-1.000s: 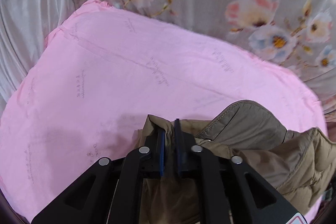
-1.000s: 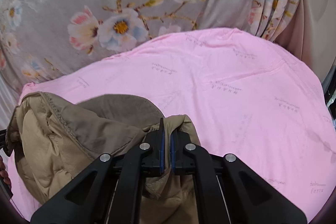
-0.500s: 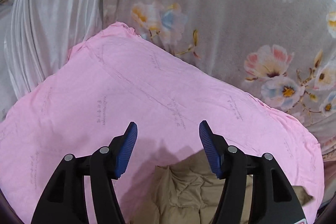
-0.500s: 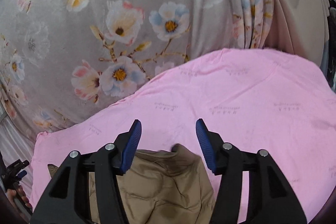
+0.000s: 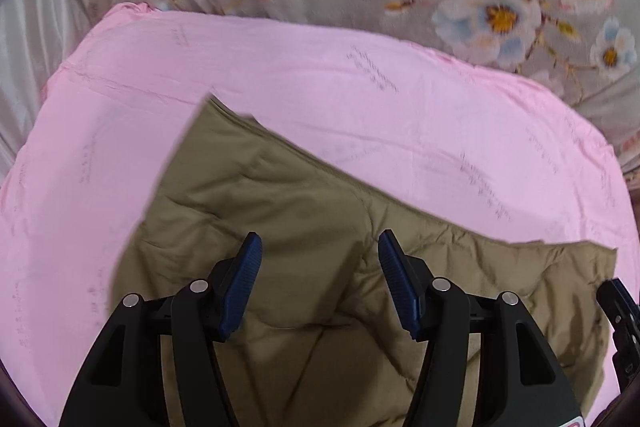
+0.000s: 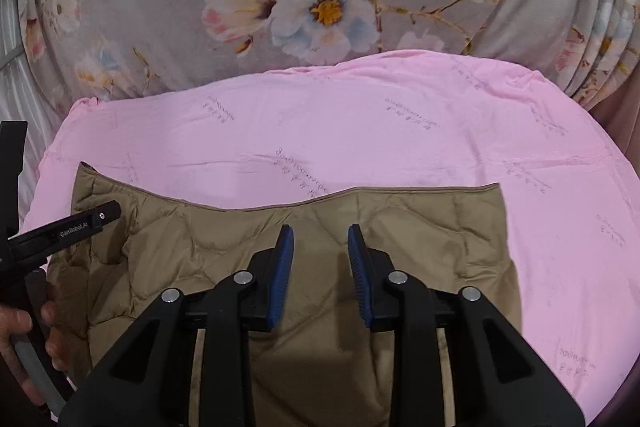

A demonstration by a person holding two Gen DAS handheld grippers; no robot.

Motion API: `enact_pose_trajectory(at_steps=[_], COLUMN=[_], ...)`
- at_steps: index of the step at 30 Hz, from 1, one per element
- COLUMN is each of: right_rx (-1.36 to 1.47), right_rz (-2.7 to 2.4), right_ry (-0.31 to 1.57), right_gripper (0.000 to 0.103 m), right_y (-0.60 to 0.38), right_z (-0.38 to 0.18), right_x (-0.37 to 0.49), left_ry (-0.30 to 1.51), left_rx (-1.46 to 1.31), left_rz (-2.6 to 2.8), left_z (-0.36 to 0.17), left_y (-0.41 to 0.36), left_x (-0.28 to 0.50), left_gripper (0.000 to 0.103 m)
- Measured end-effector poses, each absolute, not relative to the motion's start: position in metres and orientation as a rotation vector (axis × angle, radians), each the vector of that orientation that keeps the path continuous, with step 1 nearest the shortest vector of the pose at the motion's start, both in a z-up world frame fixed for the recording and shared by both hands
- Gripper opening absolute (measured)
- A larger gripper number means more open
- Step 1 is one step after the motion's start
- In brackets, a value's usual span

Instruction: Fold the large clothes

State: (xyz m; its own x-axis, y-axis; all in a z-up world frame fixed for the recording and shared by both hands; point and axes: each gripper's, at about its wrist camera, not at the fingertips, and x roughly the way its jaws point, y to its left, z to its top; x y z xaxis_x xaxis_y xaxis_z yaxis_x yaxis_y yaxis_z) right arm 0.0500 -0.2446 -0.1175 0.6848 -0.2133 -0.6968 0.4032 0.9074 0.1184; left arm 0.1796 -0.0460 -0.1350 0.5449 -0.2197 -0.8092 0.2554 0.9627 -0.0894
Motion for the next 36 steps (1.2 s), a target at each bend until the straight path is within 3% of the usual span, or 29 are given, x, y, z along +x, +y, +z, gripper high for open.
enact_pose_trajectory(at_steps=[4,8,21,31,36], right_rx=[0.298,0.34,0.24,0.242,0.287], right_rz=[-0.366,-0.363,-0.388,-0.379,-0.379], right_ry=[0.802,0.818,0.771,0.791,0.756], right_gripper=[0.028,0.025,0.025,0.026,0.026], right_y=[-0.25,-0.257,-0.245,-0.249,-0.247], right_z=[-0.146,-0.174,-0.201,-0.205,-0.157], right_x=[0.063,0.065,0.077,0.082,0.057], left_ry=[0.964,0.942,0.848,0.859,0.954], left_rx=[0.077,0.074,0.089,0.114,0.12], left_rz=[-0.259,-0.264,-0.25,-0.236,-0.258], left_z=[-0.161,-0.175,-0.2,-0.206,-0.186], left_y=[-0.053,-0.05,-0.061,-0.066,-0.058], left_x=[0.184,0.184,0.184,0.189,0.184], left_gripper=[0.058,0.065,0.07,0.071,0.07])
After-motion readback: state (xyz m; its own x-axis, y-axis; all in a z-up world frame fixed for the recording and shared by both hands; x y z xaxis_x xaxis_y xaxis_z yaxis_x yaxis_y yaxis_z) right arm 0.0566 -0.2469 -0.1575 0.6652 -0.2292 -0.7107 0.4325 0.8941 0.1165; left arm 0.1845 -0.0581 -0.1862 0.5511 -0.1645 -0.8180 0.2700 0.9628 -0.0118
